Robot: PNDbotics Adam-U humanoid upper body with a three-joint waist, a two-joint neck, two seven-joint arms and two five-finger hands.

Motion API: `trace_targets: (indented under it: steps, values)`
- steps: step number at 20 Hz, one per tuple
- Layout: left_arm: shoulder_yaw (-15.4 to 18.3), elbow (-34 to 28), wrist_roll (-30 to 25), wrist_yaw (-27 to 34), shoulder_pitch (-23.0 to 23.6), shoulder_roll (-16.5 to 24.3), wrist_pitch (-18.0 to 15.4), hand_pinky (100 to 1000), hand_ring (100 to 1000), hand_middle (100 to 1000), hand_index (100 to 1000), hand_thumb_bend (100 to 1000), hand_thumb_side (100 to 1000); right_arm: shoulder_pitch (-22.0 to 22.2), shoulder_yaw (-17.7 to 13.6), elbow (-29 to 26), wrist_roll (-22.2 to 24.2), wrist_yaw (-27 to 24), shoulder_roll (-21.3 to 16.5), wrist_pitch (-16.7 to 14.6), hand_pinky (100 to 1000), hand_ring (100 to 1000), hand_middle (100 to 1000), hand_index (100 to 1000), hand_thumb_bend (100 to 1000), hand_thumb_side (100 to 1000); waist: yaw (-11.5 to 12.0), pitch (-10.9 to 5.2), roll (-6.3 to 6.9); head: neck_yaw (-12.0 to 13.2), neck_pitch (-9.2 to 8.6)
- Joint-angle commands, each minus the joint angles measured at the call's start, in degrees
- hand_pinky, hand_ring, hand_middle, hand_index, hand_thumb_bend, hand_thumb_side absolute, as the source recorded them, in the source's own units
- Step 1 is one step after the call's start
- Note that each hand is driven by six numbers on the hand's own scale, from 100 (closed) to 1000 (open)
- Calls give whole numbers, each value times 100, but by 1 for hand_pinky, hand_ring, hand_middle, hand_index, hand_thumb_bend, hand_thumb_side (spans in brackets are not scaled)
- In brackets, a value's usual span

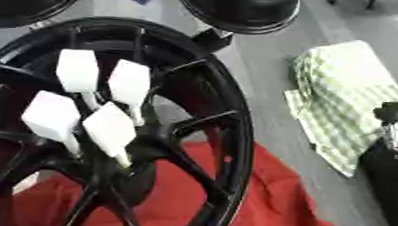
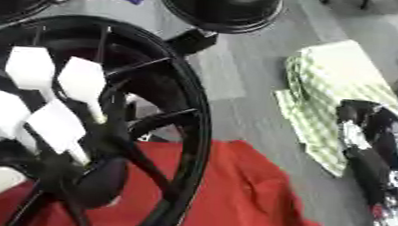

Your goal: Pull the pin out of the wheel hub.

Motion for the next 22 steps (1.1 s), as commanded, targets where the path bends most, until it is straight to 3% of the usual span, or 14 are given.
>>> trace_targets:
  steps: [1, 10, 22]
  values:
    - [50, -19, 54, -30, -49, 221, -11, 802, 757, 717, 804, 100, 814, 5, -61, -107, -19, -22, -143, 4, 864, 756, 557, 684, 100, 399, 8, -128, -17, 163, 53]
    - [10, -169, 26, -53, 167, 365, -46, 785, 726, 701, 800, 100, 813, 14, -68, -107, -10, -24, -135, 1, 864, 757, 557, 684, 100, 401, 18, -128, -25, 441, 179]
    - [-238, -1205, -314, 304, 1147, 1309, 196, 777, 733, 719, 819, 100, 790, 116, -97, -107, -29, 59, -164, 13, 864, 758, 558, 684, 100, 403, 149, -160, 41, 260, 241]
